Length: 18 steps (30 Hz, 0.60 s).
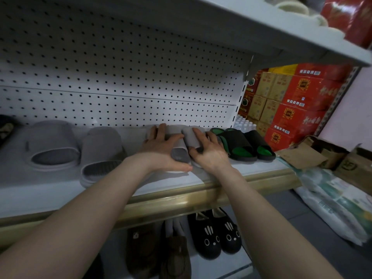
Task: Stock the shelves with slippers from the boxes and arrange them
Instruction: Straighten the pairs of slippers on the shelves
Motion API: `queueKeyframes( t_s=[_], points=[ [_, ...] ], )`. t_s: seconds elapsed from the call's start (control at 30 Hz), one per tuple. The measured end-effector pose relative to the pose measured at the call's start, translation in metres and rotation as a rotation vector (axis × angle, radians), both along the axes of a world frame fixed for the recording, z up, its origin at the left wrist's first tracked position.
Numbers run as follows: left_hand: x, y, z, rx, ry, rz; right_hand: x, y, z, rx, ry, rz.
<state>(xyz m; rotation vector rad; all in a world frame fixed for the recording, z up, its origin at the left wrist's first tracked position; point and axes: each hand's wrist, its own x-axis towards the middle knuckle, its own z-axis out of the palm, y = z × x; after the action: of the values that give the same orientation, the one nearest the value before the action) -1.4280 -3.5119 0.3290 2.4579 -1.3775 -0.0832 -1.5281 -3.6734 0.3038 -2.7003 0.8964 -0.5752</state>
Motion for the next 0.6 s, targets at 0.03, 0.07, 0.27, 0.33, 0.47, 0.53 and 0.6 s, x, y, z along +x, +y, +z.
queueKeyframes(
  t_s=[0.03,0.07,0.27,0.33,0.47,0.53,0.6],
  points=[
    [0.000,0.000,0.000,0.006,0.007,-0.001,0.001,0.000,0.000,0.006,0.005,0.003],
    [0.000,0.001,0.000,0.011,0.016,-0.006,0.001,0.001,0.001,0.015,0.012,0.006],
    [0.001,0.013,0.004,-0.018,-0.092,-0.017,0.008,0.028,0.004,-0.128,-0.169,-0.048],
    [0.006,0.026,0.005,-0.069,-0.207,0.019,0.016,0.049,0.006,-0.228,-0.311,0.004],
    [0.032,0.068,0.009,-0.112,-0.276,0.092,0.041,0.091,0.012,-0.238,-0.423,0.170],
    [0.049,0.093,0.009,-0.157,-0.289,0.147,0.056,0.113,0.011,-0.232,-0.469,0.261],
    [0.068,0.117,0.006,-0.235,-0.289,0.219,0.071,0.137,0.010,-0.231,-0.453,0.332]
  ],
)
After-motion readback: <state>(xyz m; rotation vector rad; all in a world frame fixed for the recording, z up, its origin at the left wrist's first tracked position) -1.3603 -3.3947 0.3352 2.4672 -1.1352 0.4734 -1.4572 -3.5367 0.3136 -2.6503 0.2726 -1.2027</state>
